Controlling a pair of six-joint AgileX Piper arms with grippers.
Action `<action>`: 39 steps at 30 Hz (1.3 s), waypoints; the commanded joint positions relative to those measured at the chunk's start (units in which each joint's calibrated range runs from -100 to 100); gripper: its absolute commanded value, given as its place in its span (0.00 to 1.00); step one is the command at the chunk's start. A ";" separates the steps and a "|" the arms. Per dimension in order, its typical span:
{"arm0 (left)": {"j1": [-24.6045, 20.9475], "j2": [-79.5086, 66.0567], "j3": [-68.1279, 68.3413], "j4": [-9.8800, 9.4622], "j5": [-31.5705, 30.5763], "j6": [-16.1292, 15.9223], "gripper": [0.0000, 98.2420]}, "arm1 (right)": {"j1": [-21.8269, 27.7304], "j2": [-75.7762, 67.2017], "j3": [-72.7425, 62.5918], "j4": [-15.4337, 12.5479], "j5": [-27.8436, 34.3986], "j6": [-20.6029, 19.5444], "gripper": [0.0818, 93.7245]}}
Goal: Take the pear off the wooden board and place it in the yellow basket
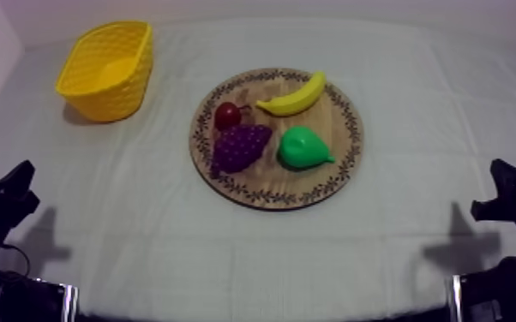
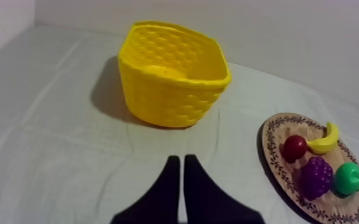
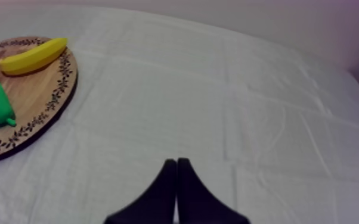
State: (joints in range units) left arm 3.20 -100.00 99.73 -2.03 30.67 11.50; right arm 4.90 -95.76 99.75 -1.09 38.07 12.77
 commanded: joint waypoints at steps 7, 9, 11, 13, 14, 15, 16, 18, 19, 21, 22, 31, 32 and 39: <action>-0.56 0.00 -1.18 -0.39 6.11 -11.41 0.00 | 0.00 0.01 0.03 -0.01 -0.01 0.02 0.00; -0.56 0.00 -1.18 -0.39 6.11 -11.10 0.00 | 0.00 0.01 0.03 -0.01 -0.01 0.01 0.00; -0.56 0.00 -1.18 -0.39 6.19 -10.65 0.00 | 0.00 0.01 0.03 -0.01 -0.01 0.01 0.00; -0.56 0.00 -1.33 -0.39 6.73 -10.19 0.00 | 0.00 0.01 0.03 -0.01 -0.01 0.02 0.00; -0.56 0.00 -1.45 -0.39 7.10 -10.06 0.00 | 0.00 0.01 0.03 -0.01 -0.01 0.02 0.00; -0.54 0.00 -1.54 -0.37 7.36 -10.11 0.00 | 0.00 0.01 0.03 -0.01 -0.01 0.01 0.00; -0.52 0.23 -1.50 -0.36 7.09 -10.30 0.00 | 0.00 0.01 0.03 -0.01 -0.01 0.01 0.00; -0.50 2.00 -1.76 -0.27 4.99 -11.07 0.00 | 0.00 0.01 0.03 -0.01 -0.01 0.01 0.00; -0.50 3.65 -2.76 -0.23 3.77 -11.57 0.00 | 0.00 0.01 0.03 -0.01 -0.01 0.01 0.00; -0.21 8.29 -6.73 -0.24 1.85 -12.59 0.00 | 0.00 0.01 0.03 -0.01 -0.01 0.02 0.00; 0.10 11.08 -9.48 -0.29 1.02 -13.13 0.00 | 0.00 0.01 0.03 -0.01 -0.01 0.03 0.00; 6.09 42.37 -45.02 -1.18 -1.20 -20.94 0.00 | 0.00 0.01 0.03 -0.01 -0.01 0.03 0.00; 7.40 45.94 -49.01 -1.31 -0.90 -21.90 0.00 | 0.00 0.01 0.03 -0.01 -0.01 0.01 0.00; 17.23 67.18 -71.89 -4.29 1.21 -24.25 0.00 | 0.00 0.01 0.03 -0.01 -0.01 0.00 0.00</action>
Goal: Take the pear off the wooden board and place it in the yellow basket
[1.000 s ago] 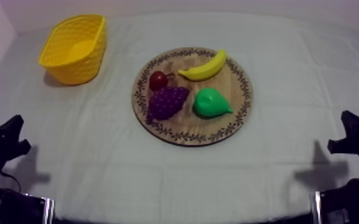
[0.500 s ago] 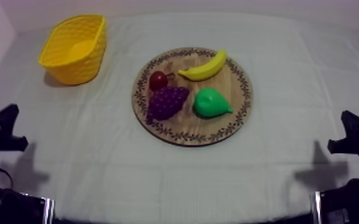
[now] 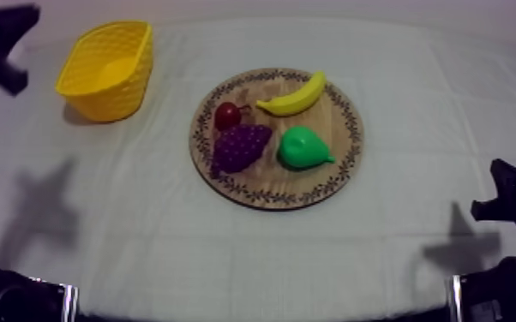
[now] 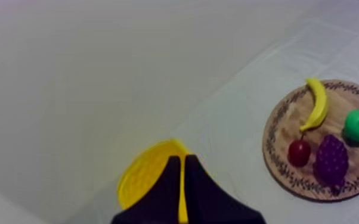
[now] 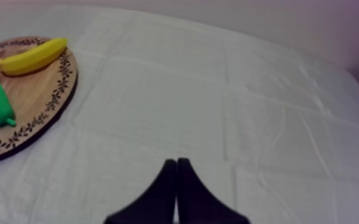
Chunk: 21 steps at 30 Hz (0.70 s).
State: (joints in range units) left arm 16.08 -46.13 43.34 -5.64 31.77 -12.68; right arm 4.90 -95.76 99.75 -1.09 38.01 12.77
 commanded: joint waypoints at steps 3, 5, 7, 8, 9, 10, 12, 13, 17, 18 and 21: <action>8.36 20.54 -22.22 -2.08 0.42 0.32 0.00 | 0.00 0.01 0.03 -0.01 0.05 0.01 0.00; 10.43 25.05 -25.50 -2.21 -0.41 0.15 0.00 | 0.00 0.01 0.03 -0.01 0.05 0.01 0.00; 12.38 29.32 -28.18 -2.21 -1.19 -0.02 0.00 | 0.00 0.01 0.03 -0.01 0.05 0.01 0.00; 13.30 31.32 -29.28 -2.20 -1.42 -0.03 0.00 | 0.00 0.01 0.03 -0.01 0.05 0.01 0.00; 14.14 33.24 -30.22 -2.20 -1.58 0.04 0.00 | 0.00 0.01 0.03 -0.01 0.05 0.01 0.00; 14.92 35.11 -30.94 -2.20 -1.74 0.18 0.00 | 0.00 0.01 0.03 -0.01 0.05 0.01 0.00; 16.29 38.58 -31.74 -2.08 -2.22 0.48 0.00 | 0.00 0.01 0.03 -0.01 0.05 0.01 0.00; 16.88 40.19 -31.77 -1.94 -2.65 0.57 0.00 | 0.00 0.01 0.03 -0.01 0.05 0.01 0.00; 18.63 46.32 -30.49 0.85 -6.18 -1.29 0.00 | 0.00 0.01 0.03 -0.01 0.05 0.01 0.00; 18.91 47.88 -30.20 1.93 -7.02 -2.12 0.00 | 0.00 0.01 0.03 -0.01 0.05 0.01 0.00; 19.43 52.33 -30.00 4.42 -7.67 -3.78 0.00 | 0.00 0.01 0.03 -0.01 0.05 0.01 0.00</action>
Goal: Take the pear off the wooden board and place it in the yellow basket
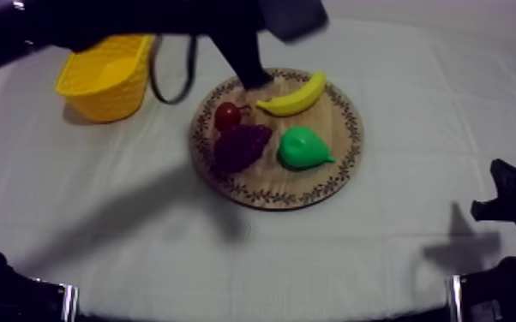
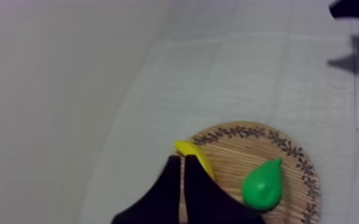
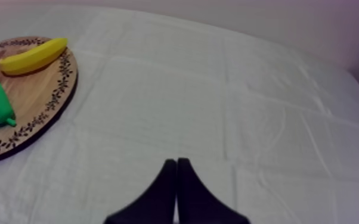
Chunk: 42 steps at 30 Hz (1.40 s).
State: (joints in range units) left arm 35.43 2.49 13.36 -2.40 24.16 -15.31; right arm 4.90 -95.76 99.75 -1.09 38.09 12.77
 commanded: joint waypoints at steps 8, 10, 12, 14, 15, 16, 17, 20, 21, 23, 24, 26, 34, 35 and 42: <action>0.87 11.09 -0.94 3.05 0.66 -1.46 0.01 | 0.00 0.01 0.03 -0.01 -0.03 0.02 0.00; 0.95 11.93 -1.91 3.15 1.64 -1.08 0.12 | 0.00 0.01 0.03 -0.01 -0.03 0.03 0.00; 0.92 12.42 -2.51 3.20 2.20 -0.84 0.34 | 0.00 0.01 0.03 -0.01 -0.03 0.02 0.00; 0.90 12.64 -2.66 3.23 2.42 -0.80 0.60 | 0.00 0.01 0.03 -0.01 -0.03 0.01 0.00; 0.89 12.64 -2.55 3.24 2.32 -0.78 0.72 | 0.00 0.01 0.03 -0.01 -0.03 0.01 0.00; 0.89 12.59 -2.35 3.24 2.08 -0.74 0.80 | 0.00 0.01 0.03 -0.01 -0.03 0.01 0.00; 0.88 12.47 -2.00 3.25 1.65 -0.70 0.85 | 0.00 0.01 0.03 -0.01 -0.03 0.01 0.00; 0.88 11.96 -0.77 3.28 0.32 -0.55 0.94 | 0.00 0.01 0.03 -0.01 -0.03 0.01 0.00; 0.88 11.80 -0.40 3.28 0.03 -0.52 0.95 | 0.00 0.01 0.03 -0.01 -0.03 0.01 0.00; 0.82 11.57 0.14 3.29 -0.33 -0.45 0.97 | 0.00 0.01 0.03 -0.01 -0.03 0.01 0.00; 0.75 11.50 0.34 3.30 -0.33 -0.38 0.97 | 0.00 0.01 0.03 -0.01 -0.03 0.01 0.00; 0.53 11.54 0.59 3.27 -0.05 -0.05 0.96 | 0.00 0.01 0.03 -0.01 -0.03 0.01 0.00; -0.11 16.02 -6.24 1.84 8.25 1.48 0.98 | 0.00 0.01 0.03 -0.01 -0.03 0.01 0.00; -0.07 17.51 -8.74 1.04 11.02 2.10 0.98 | 0.00 0.01 0.03 -0.01 -0.03 0.01 0.00; 1.31 32.59 -30.92 -4.76 34.28 6.18 0.98 | 0.00 0.01 0.03 -0.01 -0.03 0.01 0.00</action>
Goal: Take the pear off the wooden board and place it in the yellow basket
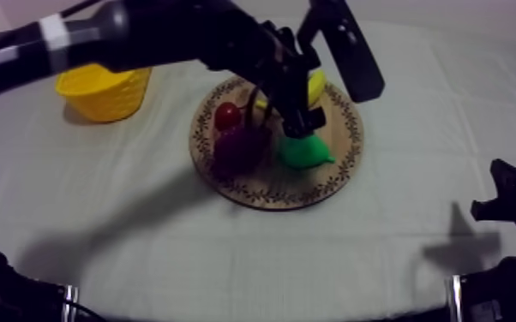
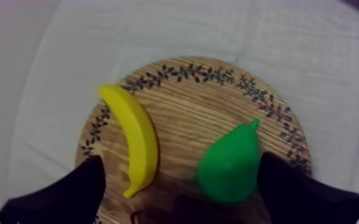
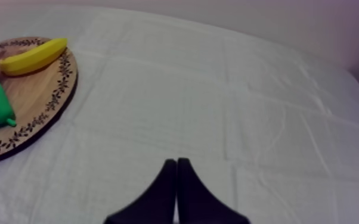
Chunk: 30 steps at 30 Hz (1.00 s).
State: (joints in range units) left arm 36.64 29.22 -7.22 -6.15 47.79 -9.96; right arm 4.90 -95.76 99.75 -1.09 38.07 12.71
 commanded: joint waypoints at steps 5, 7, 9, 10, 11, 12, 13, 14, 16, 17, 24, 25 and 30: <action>0.61 15.17 -21.62 -3.54 24.78 2.57 0.98 | 0.00 0.01 0.03 -0.01 0.00 0.08 0.00; 0.56 17.77 -23.66 -4.46 29.02 3.39 0.98 | 0.00 0.01 0.03 -0.01 0.00 0.07 0.00; 0.36 19.85 -24.82 -5.16 32.40 4.03 0.97 | 0.00 0.01 0.03 -0.01 0.00 0.07 0.00; 0.23 20.70 -25.15 -5.43 33.71 4.29 0.97 | 0.00 0.01 0.03 -0.01 0.00 0.07 0.00; 0.13 21.48 -25.38 -5.66 34.77 4.52 0.97 | 0.00 0.01 0.03 -0.01 0.00 0.07 0.00; 0.01 22.18 -25.58 -5.81 35.65 4.71 0.97 | 0.00 0.01 0.03 -0.01 0.00 0.07 0.00; -0.10 22.80 -25.75 -5.92 36.35 4.87 0.97 | 0.00 0.01 0.03 -0.01 0.00 0.07 0.00; -0.17 23.42 -26.01 -6.00 37.00 5.00 0.97 | 0.00 0.01 0.03 -0.01 0.00 0.07 0.00; -0.29 24.47 -26.91 -6.09 38.32 5.18 0.96 | 0.00 0.01 0.03 -0.01 0.00 0.08 0.00; -0.33 24.87 -27.35 -6.16 38.77 5.26 0.96 | 0.00 0.01 0.03 -0.01 0.00 0.07 0.00; -0.49 26.59 -29.78 -6.53 40.59 5.81 0.92 | 0.00 0.01 0.03 -0.01 0.00 0.07 0.00; -0.51 26.77 -30.06 -6.57 40.75 5.89 0.91 | 0.00 0.01 0.03 -0.01 0.00 0.07 0.00; -0.34 27.80 -31.46 -7.21 41.57 7.06 0.77 | 0.00 0.01 0.03 -0.01 0.00 0.07 0.00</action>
State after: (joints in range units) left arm 36.21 56.93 -38.55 -13.28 89.17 -3.23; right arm 4.90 -95.76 99.75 -1.09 38.07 12.76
